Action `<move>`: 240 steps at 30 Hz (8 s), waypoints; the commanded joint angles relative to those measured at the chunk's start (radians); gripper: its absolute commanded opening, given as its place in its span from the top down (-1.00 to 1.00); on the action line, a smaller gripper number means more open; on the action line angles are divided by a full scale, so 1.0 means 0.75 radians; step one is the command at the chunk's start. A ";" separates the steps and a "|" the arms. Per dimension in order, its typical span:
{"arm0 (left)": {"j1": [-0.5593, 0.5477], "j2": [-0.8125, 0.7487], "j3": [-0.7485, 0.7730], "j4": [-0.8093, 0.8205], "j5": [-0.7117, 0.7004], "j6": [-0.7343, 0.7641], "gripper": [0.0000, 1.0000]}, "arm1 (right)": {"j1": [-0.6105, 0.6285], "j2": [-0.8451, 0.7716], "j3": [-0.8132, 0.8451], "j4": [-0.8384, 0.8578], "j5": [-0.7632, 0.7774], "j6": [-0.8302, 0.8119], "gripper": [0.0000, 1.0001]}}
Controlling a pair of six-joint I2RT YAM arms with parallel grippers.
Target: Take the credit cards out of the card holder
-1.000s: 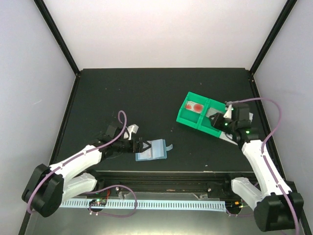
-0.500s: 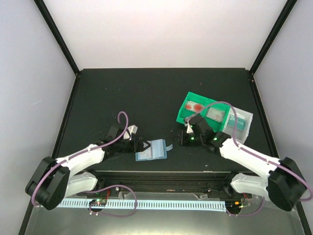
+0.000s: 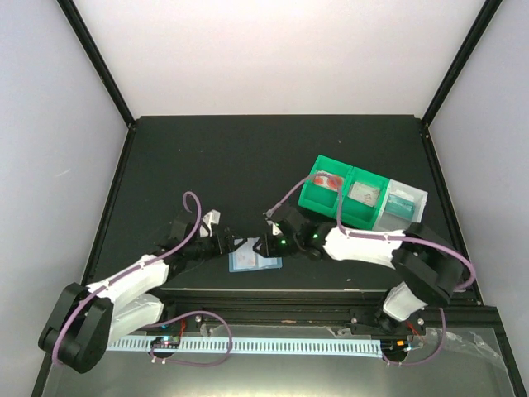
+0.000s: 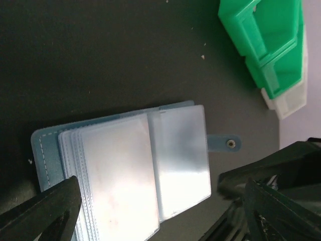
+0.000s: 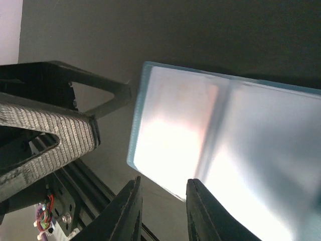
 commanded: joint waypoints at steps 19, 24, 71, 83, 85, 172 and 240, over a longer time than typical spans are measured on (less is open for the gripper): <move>0.095 0.060 -0.072 0.238 0.257 -0.087 -0.89 | 0.046 0.381 0.151 -0.045 0.107 -0.042 0.61; 0.095 0.085 -0.074 0.281 0.285 -0.094 -0.90 | 0.046 0.381 0.127 -0.018 0.105 -0.048 0.82; 0.085 0.255 -0.110 0.395 0.272 -0.065 -0.93 | 0.043 0.385 -0.083 0.442 -0.088 0.097 0.98; 0.058 0.236 -0.138 0.540 0.350 -0.193 -0.93 | 0.041 0.370 -0.070 0.448 -0.070 0.064 0.88; 0.045 0.220 -0.141 0.537 0.331 -0.197 -0.93 | 0.041 0.364 -0.070 0.449 -0.062 0.058 0.86; -0.244 0.036 0.119 0.080 0.038 -0.080 -0.89 | 0.046 -0.436 -0.351 0.210 0.369 0.089 0.39; 0.095 -0.127 -0.149 -0.046 0.094 0.028 0.21 | 0.151 0.338 -0.068 0.302 0.188 0.021 0.67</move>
